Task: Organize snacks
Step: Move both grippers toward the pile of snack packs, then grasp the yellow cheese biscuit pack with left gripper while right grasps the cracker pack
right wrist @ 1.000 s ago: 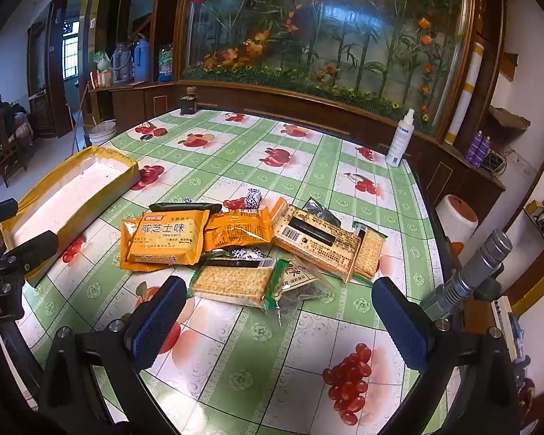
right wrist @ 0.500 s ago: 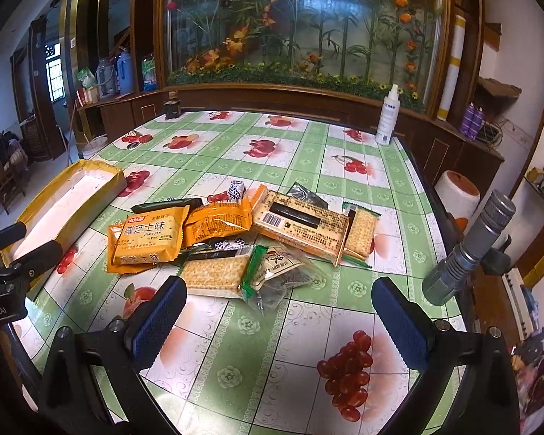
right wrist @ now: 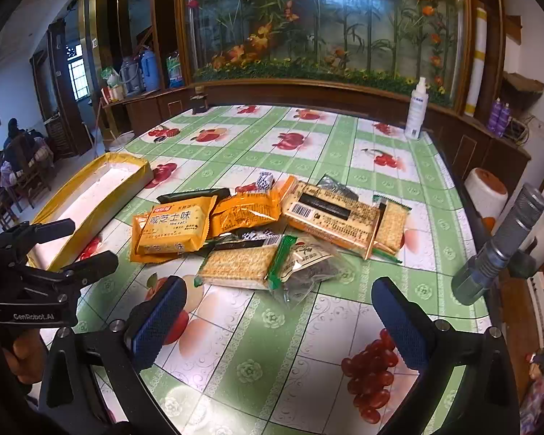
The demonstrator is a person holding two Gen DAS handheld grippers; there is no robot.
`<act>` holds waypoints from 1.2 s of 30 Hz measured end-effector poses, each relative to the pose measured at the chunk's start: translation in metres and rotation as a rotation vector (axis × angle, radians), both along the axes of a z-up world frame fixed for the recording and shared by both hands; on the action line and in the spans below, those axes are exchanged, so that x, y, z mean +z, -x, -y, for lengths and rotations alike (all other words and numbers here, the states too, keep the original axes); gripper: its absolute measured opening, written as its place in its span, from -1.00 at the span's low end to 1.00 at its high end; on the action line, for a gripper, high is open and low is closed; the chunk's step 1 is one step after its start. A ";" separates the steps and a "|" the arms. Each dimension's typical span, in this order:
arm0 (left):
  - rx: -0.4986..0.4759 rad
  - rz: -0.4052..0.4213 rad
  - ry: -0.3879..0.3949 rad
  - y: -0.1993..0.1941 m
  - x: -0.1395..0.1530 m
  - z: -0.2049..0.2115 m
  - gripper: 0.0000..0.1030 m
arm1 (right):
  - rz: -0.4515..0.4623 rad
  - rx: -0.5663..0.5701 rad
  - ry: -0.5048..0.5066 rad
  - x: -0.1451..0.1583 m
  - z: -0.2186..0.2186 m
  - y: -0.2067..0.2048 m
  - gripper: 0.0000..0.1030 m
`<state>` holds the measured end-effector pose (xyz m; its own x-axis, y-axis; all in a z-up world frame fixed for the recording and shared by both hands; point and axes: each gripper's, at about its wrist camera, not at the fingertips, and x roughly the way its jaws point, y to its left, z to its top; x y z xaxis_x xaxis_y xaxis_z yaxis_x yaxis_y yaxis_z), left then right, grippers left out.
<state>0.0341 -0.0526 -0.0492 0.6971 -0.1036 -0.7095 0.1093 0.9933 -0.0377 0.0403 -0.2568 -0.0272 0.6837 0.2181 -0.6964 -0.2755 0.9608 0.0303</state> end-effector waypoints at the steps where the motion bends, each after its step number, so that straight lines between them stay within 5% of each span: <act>1: -0.001 0.005 0.003 -0.001 -0.001 0.000 0.99 | -0.012 0.001 -0.004 -0.002 0.001 -0.001 1.00; 14: -0.050 -0.030 -0.114 -0.014 -0.008 0.013 0.99 | -0.045 -0.047 -0.028 -0.008 0.017 -0.001 1.00; 36: -0.045 -0.110 0.072 -0.055 -0.010 0.019 0.99 | -0.065 -0.065 -0.028 -0.017 0.014 -0.003 1.00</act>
